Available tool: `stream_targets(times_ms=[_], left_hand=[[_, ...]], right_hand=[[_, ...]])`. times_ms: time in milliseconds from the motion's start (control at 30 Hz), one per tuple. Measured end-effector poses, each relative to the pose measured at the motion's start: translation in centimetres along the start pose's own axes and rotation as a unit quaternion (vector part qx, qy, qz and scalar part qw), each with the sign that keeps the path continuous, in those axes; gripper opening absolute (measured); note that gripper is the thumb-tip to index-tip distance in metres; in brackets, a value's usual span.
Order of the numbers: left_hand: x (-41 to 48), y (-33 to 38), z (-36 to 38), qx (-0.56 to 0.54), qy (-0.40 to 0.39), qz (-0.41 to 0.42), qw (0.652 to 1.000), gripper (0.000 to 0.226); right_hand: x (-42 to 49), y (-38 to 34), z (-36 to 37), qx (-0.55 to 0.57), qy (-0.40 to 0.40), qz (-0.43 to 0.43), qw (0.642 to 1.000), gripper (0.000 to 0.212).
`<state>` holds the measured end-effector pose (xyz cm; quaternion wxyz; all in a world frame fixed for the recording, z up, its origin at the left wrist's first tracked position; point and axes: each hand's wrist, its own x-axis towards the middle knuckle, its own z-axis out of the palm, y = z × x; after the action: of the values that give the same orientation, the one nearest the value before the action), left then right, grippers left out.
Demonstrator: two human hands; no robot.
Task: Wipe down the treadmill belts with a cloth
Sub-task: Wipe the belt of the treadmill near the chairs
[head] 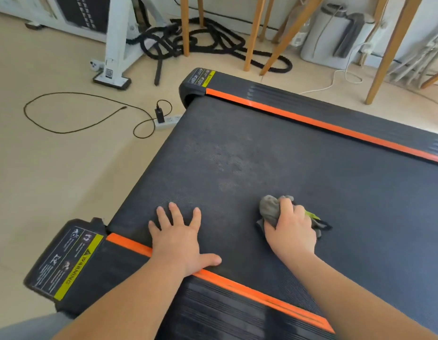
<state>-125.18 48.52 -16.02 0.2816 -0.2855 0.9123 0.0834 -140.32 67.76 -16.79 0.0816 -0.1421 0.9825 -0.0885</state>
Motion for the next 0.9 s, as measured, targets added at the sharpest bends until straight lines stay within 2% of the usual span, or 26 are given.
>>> stream_targets(times_ms=[100,267,467,633,733,833,900], left_hand=[[-0.1,-0.7,1.0,-0.026,0.040,0.020,0.999,0.123],[-0.7,-1.2,2.4,-0.022,0.126,0.023,0.992,0.104],[-0.9,-1.1,2.3,-0.026,0.140,0.022,0.990,0.083],[-1.1,-1.2,2.2,-0.037,0.136,0.019,0.990,0.077],[-1.1,-2.1,1.7,-0.034,0.121,0.038,0.991,0.079],[-1.2,-5.1,1.4,-0.018,0.134,0.078,0.988,0.078],[-1.6,-6.6,1.8,-0.018,0.152,0.069,0.986,0.074]], right_hand=[[4.9,-0.6,-0.8,-0.037,-0.013,-0.061,0.997,0.060],[11.1,-0.6,-1.8,-0.010,-0.028,0.017,0.999,0.055],[9.0,-2.2,-1.0,-0.011,-0.010,-0.004,1.000,0.053],[1.9,-5.9,0.6,-0.089,-0.016,-0.152,0.984,0.068],[-1.0,-6.3,0.9,-0.088,-0.031,-0.222,0.971,0.059],[-0.1,-3.5,0.5,-0.075,-0.058,-0.305,0.948,0.053],[1.4,-1.5,0.3,-0.089,-0.042,-0.346,0.933,0.050]])
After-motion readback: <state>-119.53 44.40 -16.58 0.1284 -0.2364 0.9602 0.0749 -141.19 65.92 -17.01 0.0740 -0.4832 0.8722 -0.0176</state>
